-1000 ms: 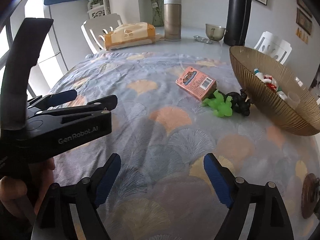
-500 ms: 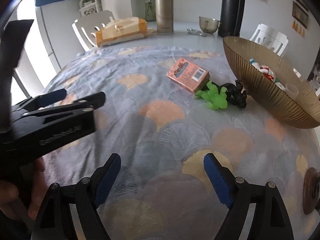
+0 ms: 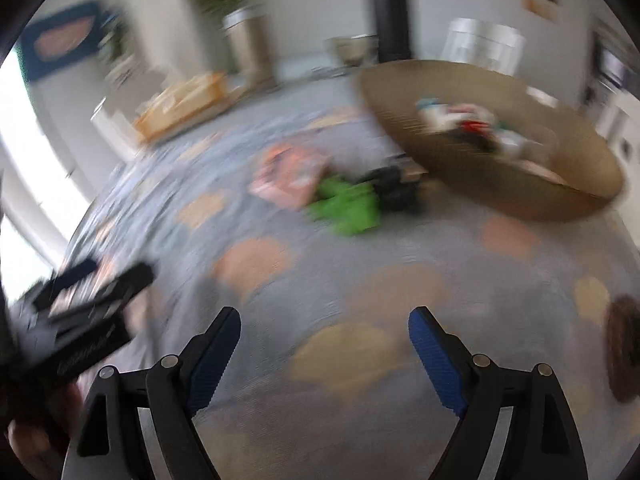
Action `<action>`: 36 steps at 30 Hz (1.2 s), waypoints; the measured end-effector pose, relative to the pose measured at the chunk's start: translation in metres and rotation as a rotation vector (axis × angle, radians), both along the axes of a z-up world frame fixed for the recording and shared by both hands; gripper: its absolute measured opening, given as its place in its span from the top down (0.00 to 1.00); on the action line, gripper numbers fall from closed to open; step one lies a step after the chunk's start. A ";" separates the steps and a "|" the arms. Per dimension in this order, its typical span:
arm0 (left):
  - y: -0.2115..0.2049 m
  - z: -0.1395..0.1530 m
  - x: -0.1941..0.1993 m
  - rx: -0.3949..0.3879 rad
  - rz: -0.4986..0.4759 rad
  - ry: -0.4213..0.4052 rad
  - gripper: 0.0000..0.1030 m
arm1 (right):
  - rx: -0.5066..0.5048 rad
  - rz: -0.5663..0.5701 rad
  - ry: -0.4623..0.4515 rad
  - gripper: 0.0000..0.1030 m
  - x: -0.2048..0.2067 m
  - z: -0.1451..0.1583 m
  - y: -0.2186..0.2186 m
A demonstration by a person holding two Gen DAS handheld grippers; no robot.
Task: Organize rigid objects
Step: 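Move both open grippers back toward the pink box and green figure, then grasp the pink printed box with the left gripper while the right moves toward the green figure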
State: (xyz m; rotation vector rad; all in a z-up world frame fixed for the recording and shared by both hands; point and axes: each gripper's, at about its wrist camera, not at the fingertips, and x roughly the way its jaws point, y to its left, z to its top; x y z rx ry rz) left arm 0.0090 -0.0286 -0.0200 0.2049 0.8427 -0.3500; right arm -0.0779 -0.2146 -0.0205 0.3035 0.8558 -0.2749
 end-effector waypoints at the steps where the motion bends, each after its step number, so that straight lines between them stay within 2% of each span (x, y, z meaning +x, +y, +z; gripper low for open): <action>1: -0.004 -0.005 0.006 0.012 -0.026 0.057 0.19 | 0.003 -0.023 -0.006 0.17 -0.002 0.001 -0.005; 2: -0.006 -0.009 0.011 0.009 -0.051 0.109 0.19 | 0.030 -0.033 -0.015 0.17 -0.004 0.001 -0.010; 4: -0.009 0.000 0.014 -0.028 -0.089 0.097 0.20 | 0.092 -0.029 -0.016 0.17 -0.004 -0.002 -0.018; 7: -0.026 0.024 0.022 -0.089 -0.202 0.092 0.18 | 0.147 -0.056 -0.030 0.17 -0.006 -0.004 -0.029; 10: -0.053 0.032 0.039 -0.134 -0.315 0.154 0.19 | 0.157 -0.082 -0.036 0.17 -0.007 -0.003 -0.034; 13: -0.080 0.030 0.048 -0.168 -0.366 0.161 0.19 | 0.148 -0.085 -0.035 0.17 -0.008 -0.002 -0.033; 20: -0.121 0.016 0.066 -0.130 -0.385 0.158 0.21 | 0.099 -0.079 -0.011 0.17 -0.001 -0.004 -0.027; 21: -0.123 0.014 0.067 -0.133 -0.392 0.160 0.33 | 0.099 -0.079 -0.011 0.17 -0.001 -0.004 -0.027; 22: -0.123 0.012 0.067 -0.142 -0.401 0.167 0.44 | 0.098 -0.079 -0.011 0.17 -0.002 -0.004 -0.027; 23: -0.122 0.011 0.066 -0.146 -0.404 0.171 0.47 | 0.096 -0.078 -0.010 0.17 -0.001 -0.004 -0.027; 31: -0.081 0.022 0.054 -0.141 -0.393 0.182 0.47 | 0.109 -0.064 -0.009 0.17 0.003 -0.004 -0.027; 34: -0.059 0.022 0.037 -0.097 -0.411 0.171 0.48 | 0.087 -0.009 0.058 0.12 0.016 -0.003 -0.021; 36: -0.046 0.020 0.027 -0.058 -0.434 0.159 0.47 | 0.094 0.068 0.120 0.12 0.031 -0.003 -0.013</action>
